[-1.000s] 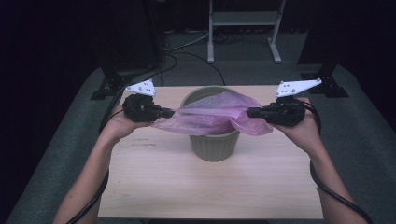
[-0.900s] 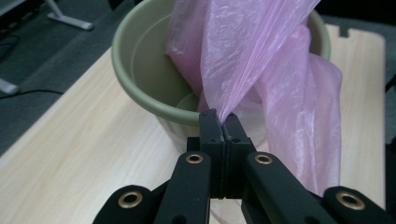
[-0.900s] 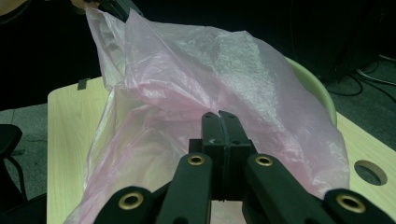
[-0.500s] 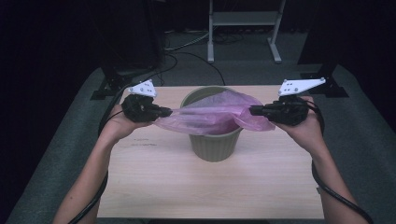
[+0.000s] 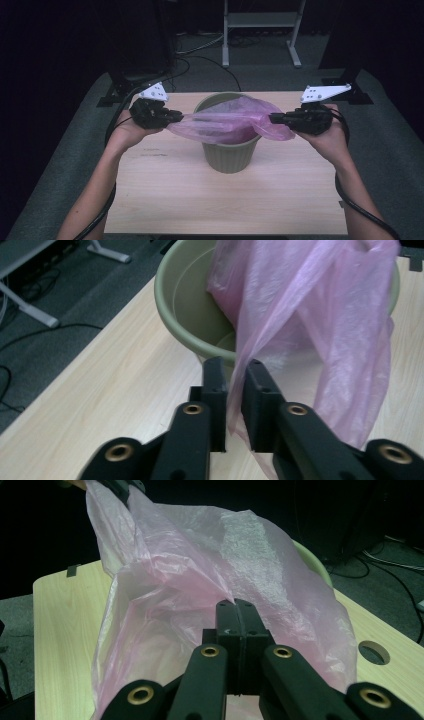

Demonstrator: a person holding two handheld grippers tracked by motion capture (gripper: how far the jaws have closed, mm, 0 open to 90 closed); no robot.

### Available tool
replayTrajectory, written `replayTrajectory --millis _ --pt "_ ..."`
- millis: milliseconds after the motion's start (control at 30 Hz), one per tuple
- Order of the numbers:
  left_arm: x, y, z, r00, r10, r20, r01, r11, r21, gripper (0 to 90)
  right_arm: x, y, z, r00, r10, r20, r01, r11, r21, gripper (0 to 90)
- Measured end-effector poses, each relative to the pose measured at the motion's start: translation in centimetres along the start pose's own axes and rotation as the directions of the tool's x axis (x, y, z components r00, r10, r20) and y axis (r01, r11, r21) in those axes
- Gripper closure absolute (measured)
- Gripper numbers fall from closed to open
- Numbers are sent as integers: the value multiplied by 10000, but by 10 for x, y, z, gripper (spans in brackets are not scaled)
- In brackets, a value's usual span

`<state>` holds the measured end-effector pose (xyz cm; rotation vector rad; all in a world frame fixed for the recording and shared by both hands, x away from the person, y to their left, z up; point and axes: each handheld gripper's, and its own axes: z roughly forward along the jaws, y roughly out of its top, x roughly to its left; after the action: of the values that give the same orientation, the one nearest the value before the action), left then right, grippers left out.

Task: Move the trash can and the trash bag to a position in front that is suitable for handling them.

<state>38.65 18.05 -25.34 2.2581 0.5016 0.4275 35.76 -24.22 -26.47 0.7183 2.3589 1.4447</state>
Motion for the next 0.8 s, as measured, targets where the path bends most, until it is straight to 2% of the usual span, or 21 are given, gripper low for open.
replayTrajectory --millis 167,267,433,667,800 --pt "0 -1 4 10000 98 -4 -98 9997 228 806 -2 -1 -3 9999 77 122 -76 10000 -62 900" --pt "0 -3 5 9996 182 -227 -173 9991 395 828 -4 -2 -5 9996 139 227 -138 9999 -69 900" --pt "1 -2 3 9990 201 -405 -189 9994 304 886 -6 -4 -6 9994 177 301 -175 9998 -60 900" --pt "2 1 2 9960 303 -846 -279 9992 292 896 -7 -5 -7 9991 160 394 -160 9999 6 900" --pt "5 2 6 9963 248 -827 -222 9993 316 895 -9 -5 -4 9982 186 577 -193 9997 121 900"
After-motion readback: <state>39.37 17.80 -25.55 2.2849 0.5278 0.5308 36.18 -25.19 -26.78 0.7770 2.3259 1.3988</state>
